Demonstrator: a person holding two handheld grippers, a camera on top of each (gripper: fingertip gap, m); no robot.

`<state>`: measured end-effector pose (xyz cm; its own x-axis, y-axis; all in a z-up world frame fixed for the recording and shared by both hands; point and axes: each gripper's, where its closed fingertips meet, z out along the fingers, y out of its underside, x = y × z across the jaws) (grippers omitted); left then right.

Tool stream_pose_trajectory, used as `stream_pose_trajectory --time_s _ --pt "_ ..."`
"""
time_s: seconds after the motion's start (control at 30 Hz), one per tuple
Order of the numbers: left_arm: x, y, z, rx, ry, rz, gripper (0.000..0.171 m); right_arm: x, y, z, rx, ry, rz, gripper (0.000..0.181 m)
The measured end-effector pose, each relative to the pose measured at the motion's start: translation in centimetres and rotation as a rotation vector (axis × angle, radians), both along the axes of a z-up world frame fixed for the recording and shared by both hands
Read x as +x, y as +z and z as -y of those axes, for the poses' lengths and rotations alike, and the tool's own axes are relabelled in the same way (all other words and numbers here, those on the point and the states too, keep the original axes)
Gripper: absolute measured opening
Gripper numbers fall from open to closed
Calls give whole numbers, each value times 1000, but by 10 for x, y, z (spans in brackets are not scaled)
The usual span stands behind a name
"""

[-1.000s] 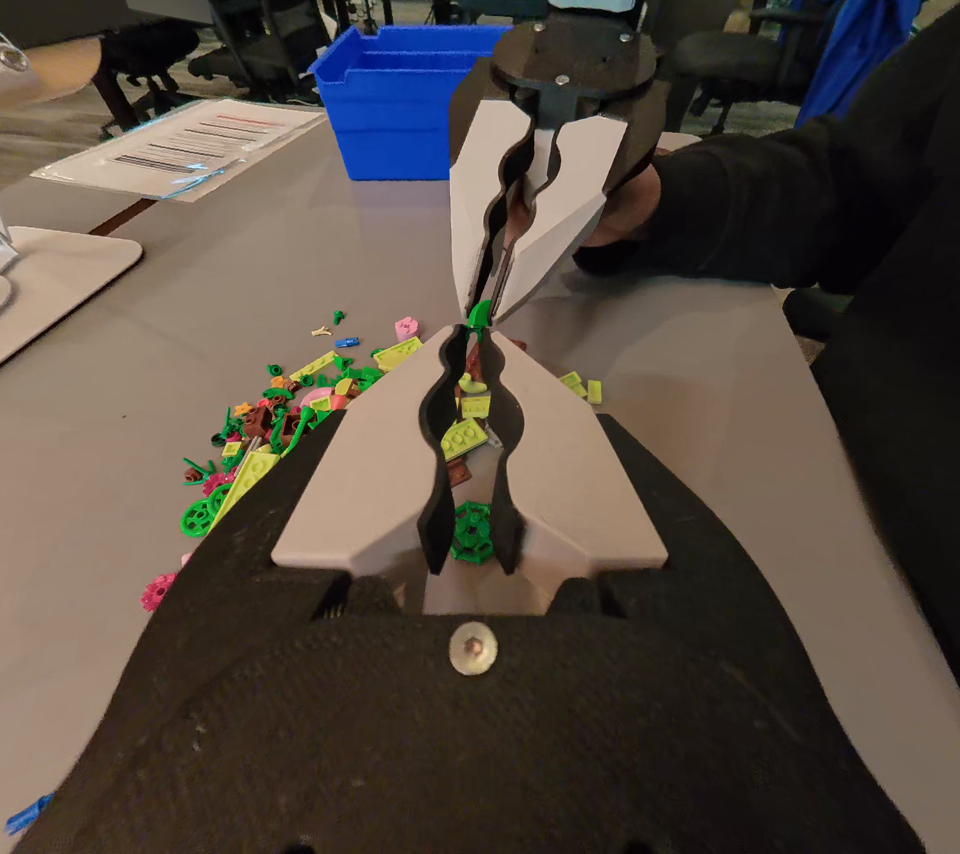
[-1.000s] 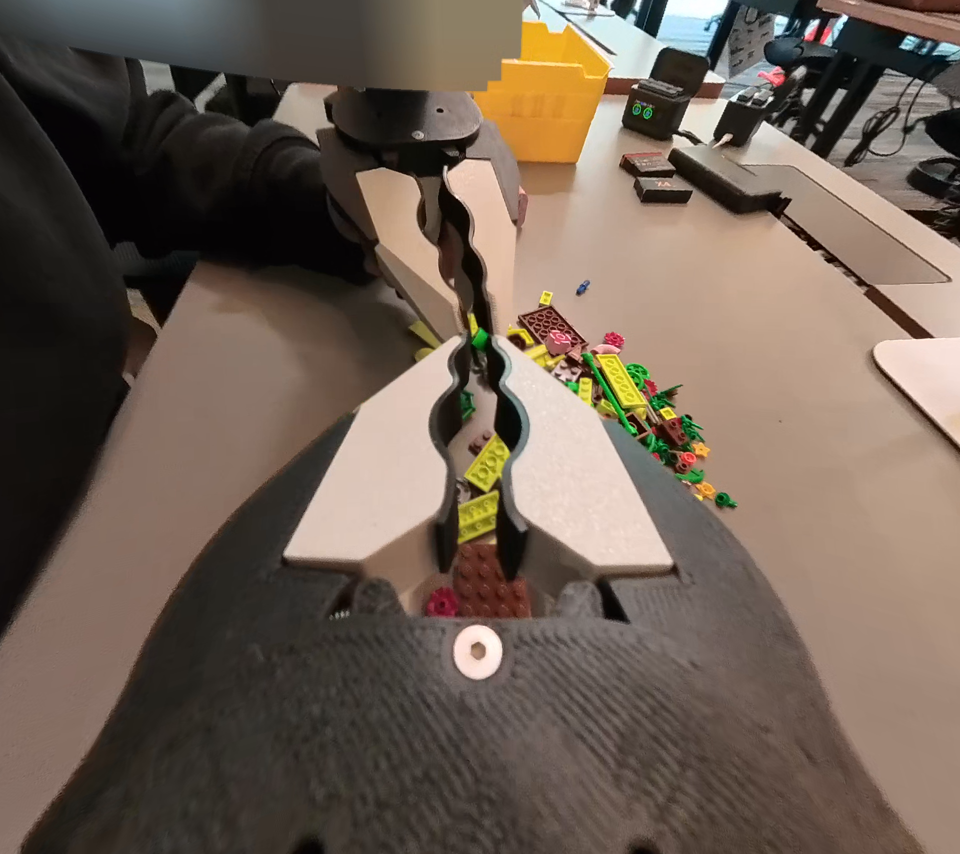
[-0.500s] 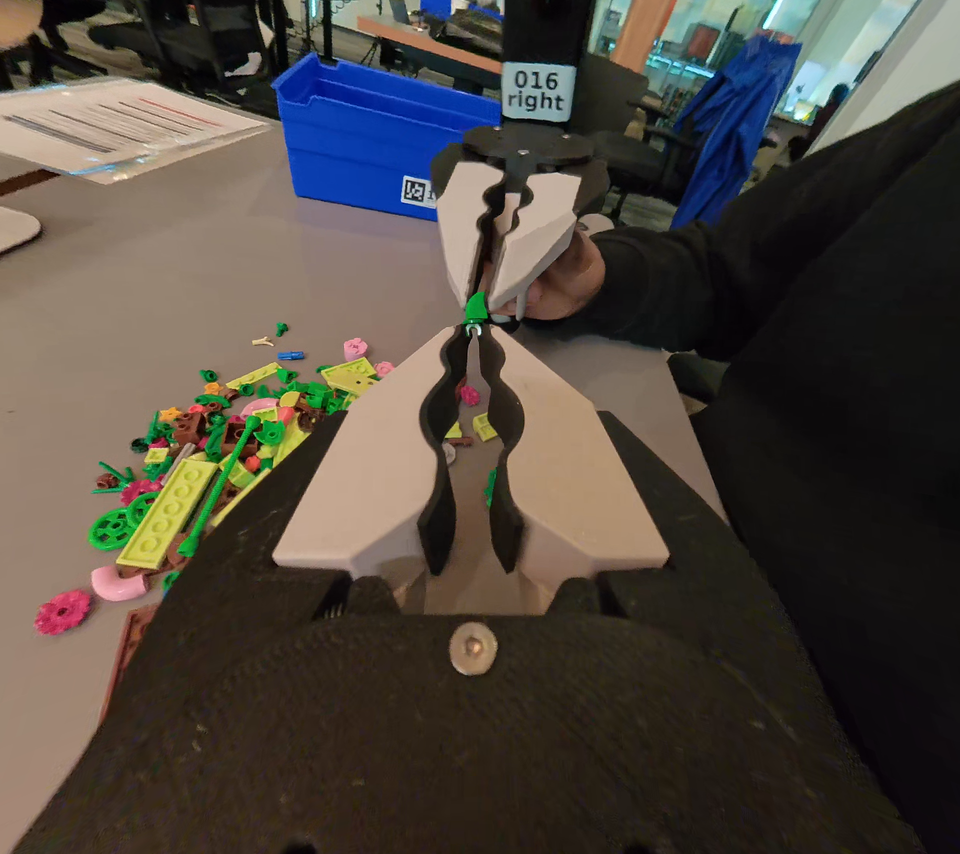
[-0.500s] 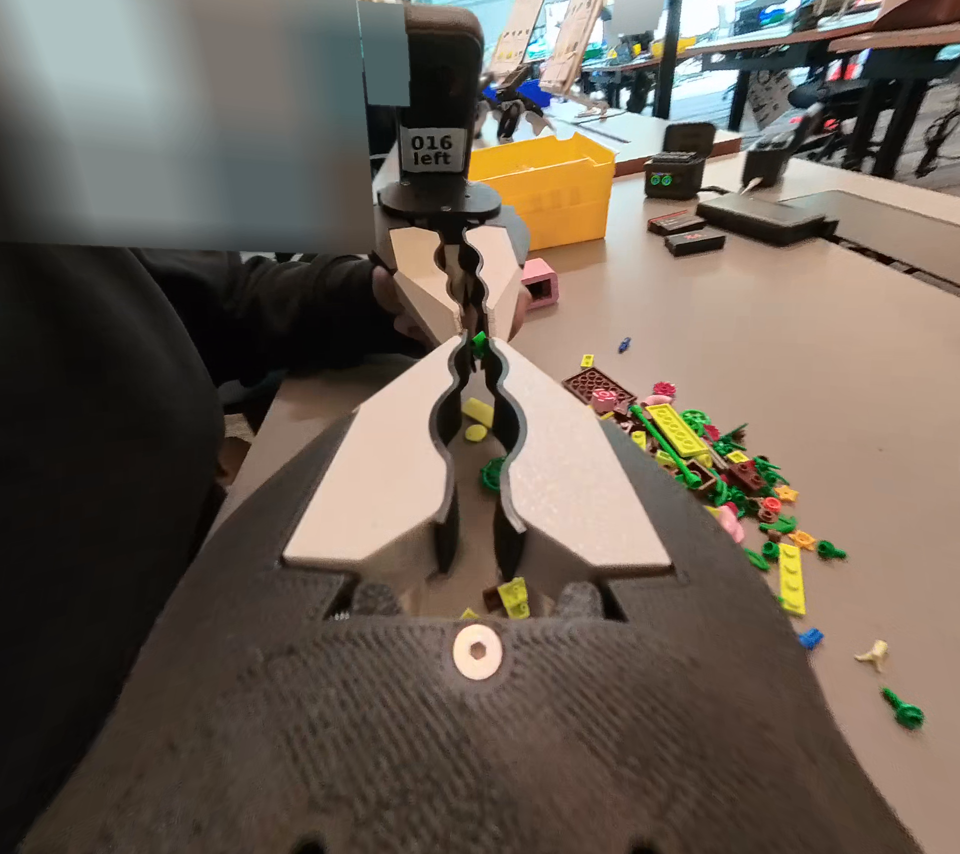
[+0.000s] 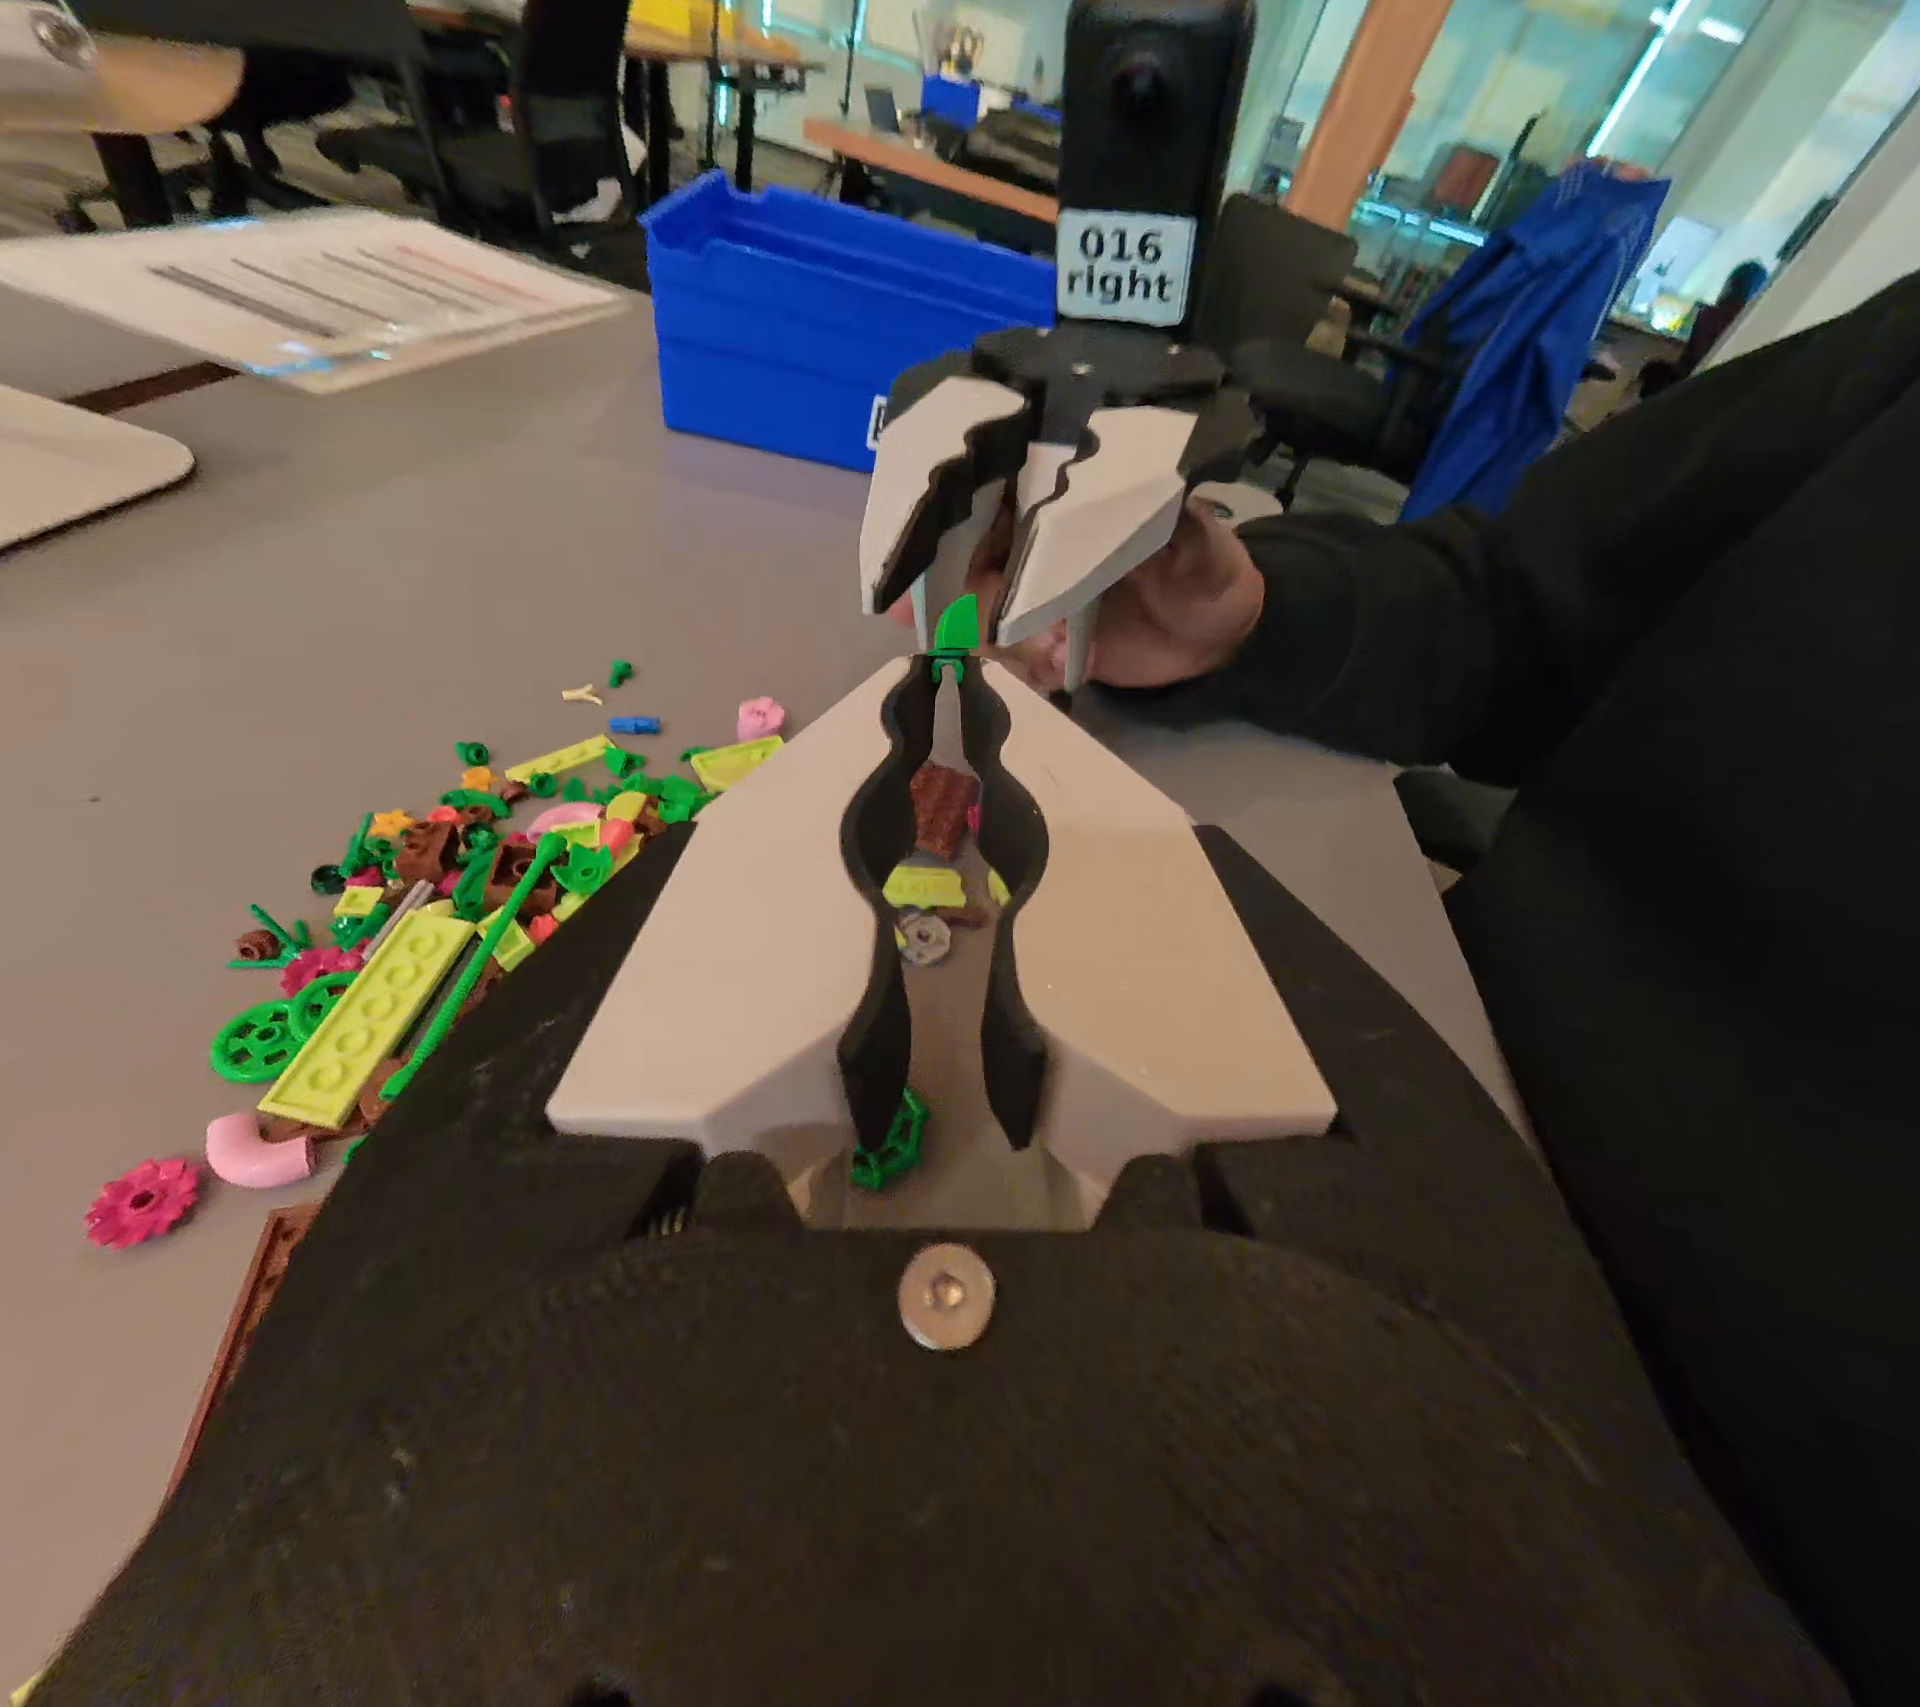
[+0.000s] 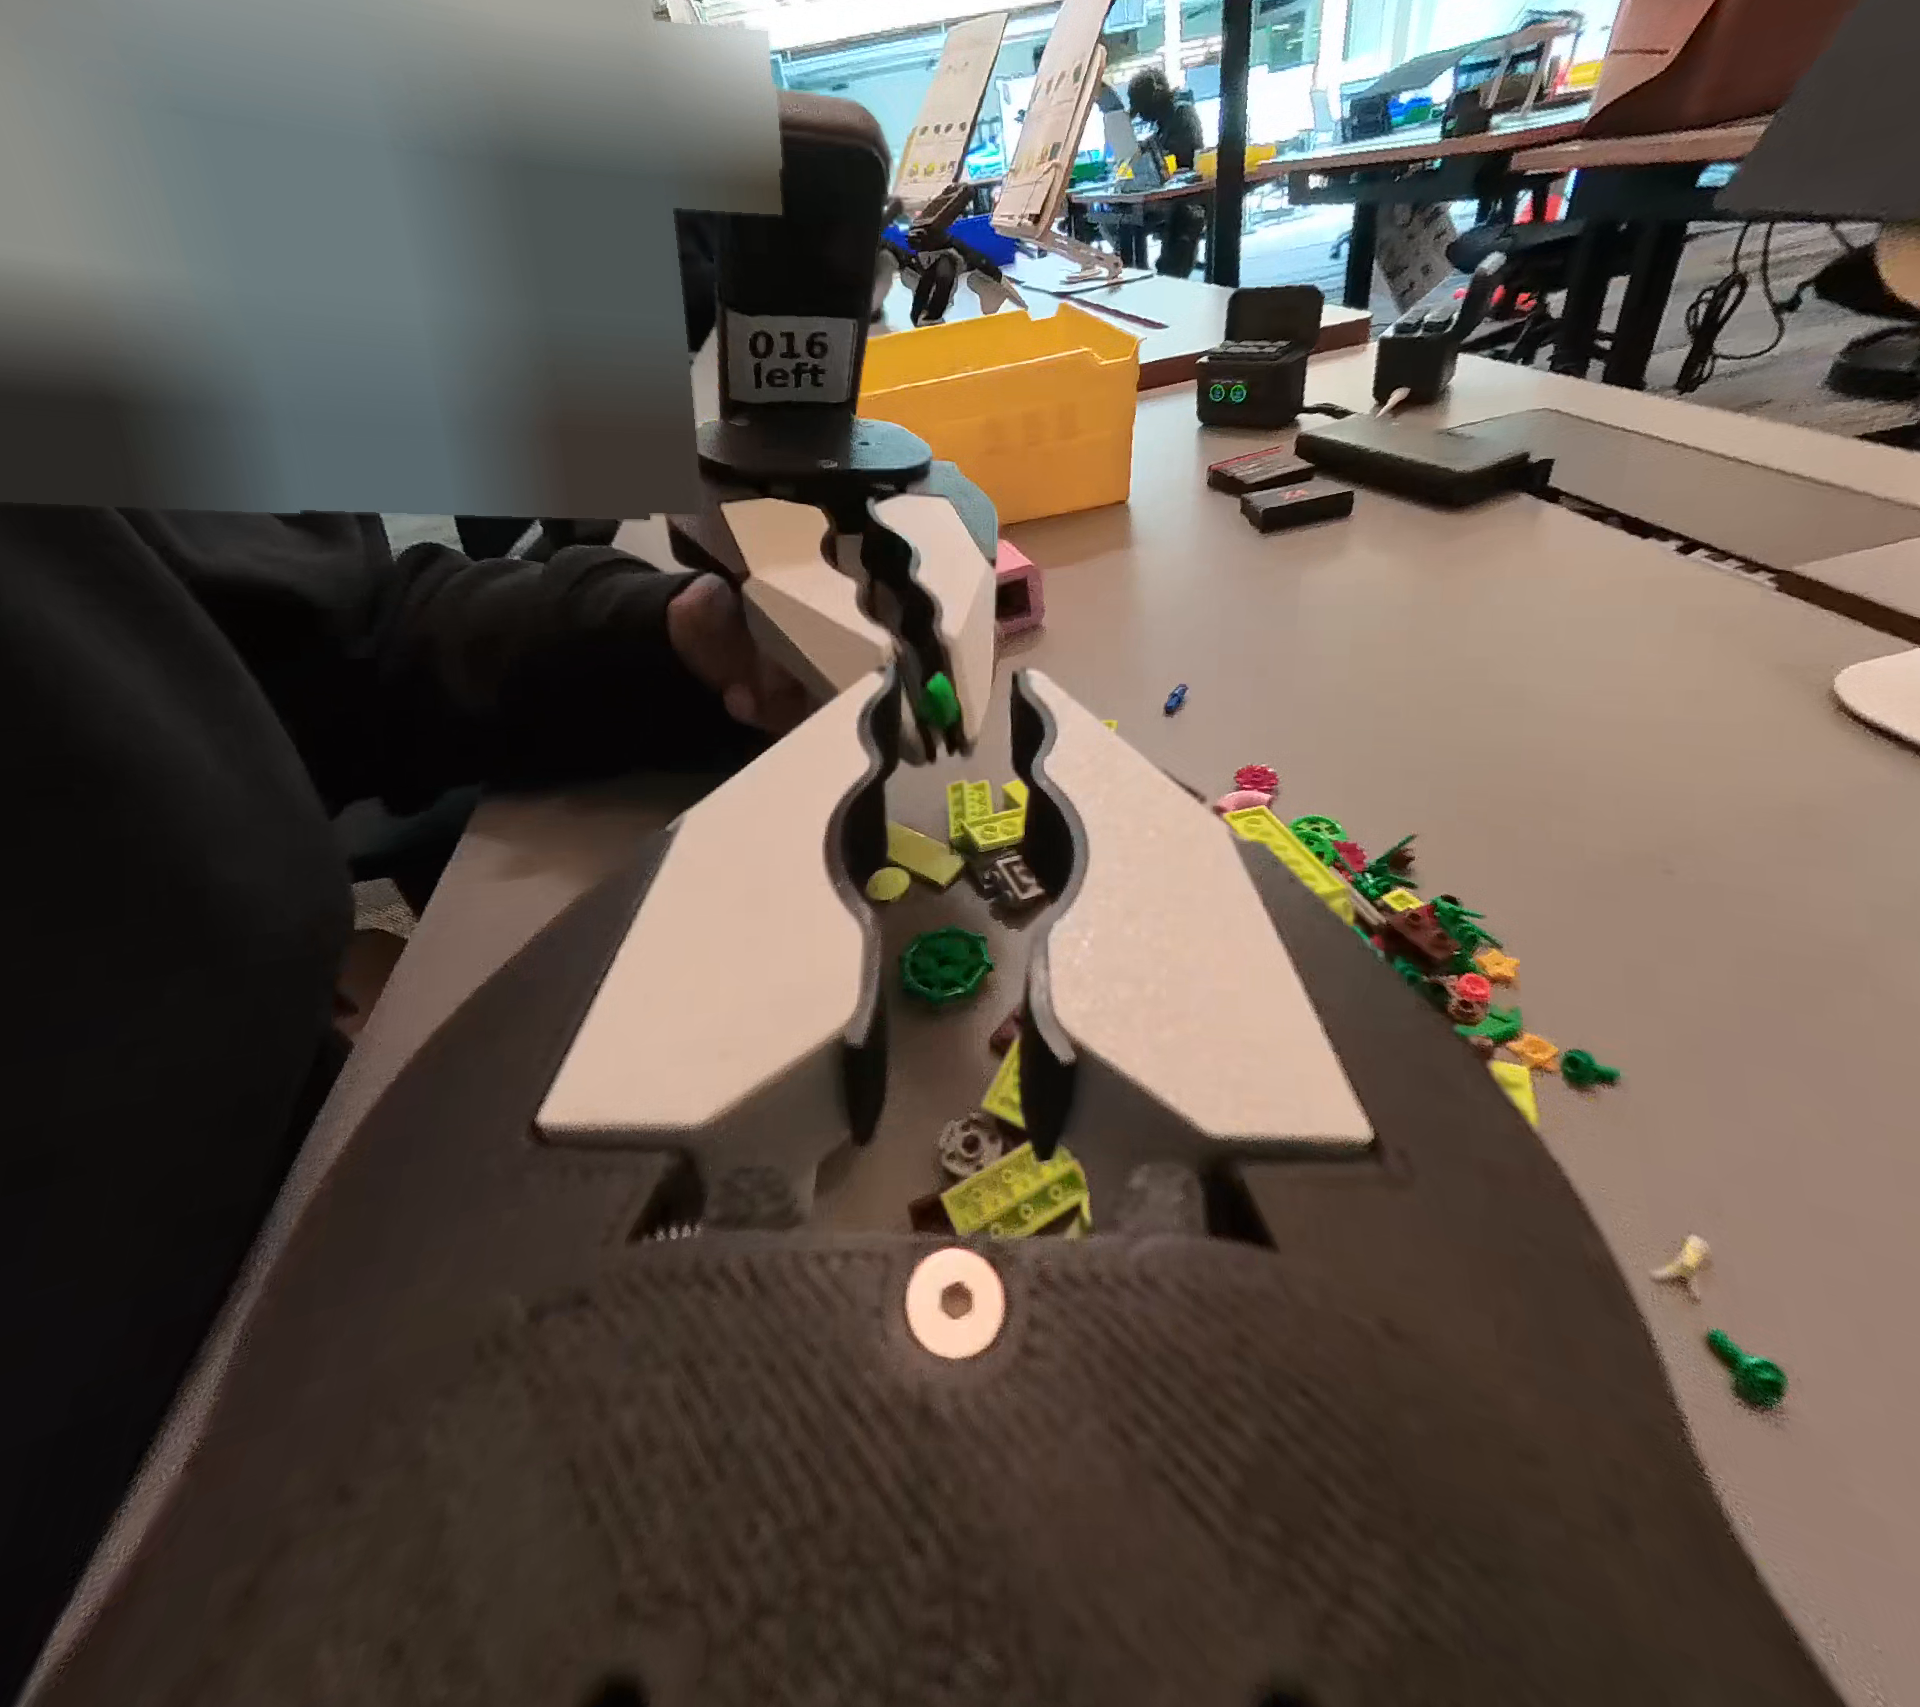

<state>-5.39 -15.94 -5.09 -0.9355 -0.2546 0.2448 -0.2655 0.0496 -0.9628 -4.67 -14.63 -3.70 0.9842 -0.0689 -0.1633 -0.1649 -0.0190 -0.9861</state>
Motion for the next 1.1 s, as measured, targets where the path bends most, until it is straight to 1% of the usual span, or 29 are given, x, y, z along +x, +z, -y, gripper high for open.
stream_pose_trajectory --time_s 0.1,0.2,0.33,0.43,0.53,0.57,0.6,0.63,0.67,0.7,0.73,0.77,0.87,0.93,1.0,1.03,1.1 --pt "0 4 0 -17 9 8 3 -2 2 -1 38 34 -53 11" --pt "-1 -1 2 -11 4 -10 3 -6 1 -5 58 73 -98 7" --pt "-1 -3 4 -23 7 -38 3 -4 -2 -4 57 90 -184 3" --pt "2 -2 6 -46 24 -77 3 -1 -1 -2 60 86 -248 2" --pt "7 0 6 -73 32 -150 4 6 3 0 95 43 -276 2" --pt "11 -9 3 -19 59 -149 3 11 8 3 142 12 -288 3" --pt "17 -24 -3 56 99 -121 3 25 26 19 268 -45 -320 2" --pt "22 -30 -8 53 117 -135 3 43 42 42 380 -91 -369 2" --pt "24 -23 -10 -25 106 -192 3 56 48 60 423 -142 -378 2" --pt "27 -17 -10 -74 93 -232 3 64 40 66 376 -200 -342 2" --pt "31 -17 -10 -73 102 -232 3 65 25 61 275 -230 -305 2" --pt "34 -22 -11 -29 119 -211 3 63 11 52 193 -242 -280 3" --pt "36 -52 -17 200 162 -145 2 57 -26 23 -45 -184 -258 3" --pt "38 -66 -25 338 191 -95 3 57 -52 16 -226 -194 -152 3" --pt "46 -72 -35 458 244 -6 3 61 -77 15 -401 -233 -33 3" --pt "48 -75 -39 507 255 14 3 61 -85 14 -458 -239 -4 3" --pt "48 -80 -41 540 252 20 3 62 -91 10 -505 -247 35 3"
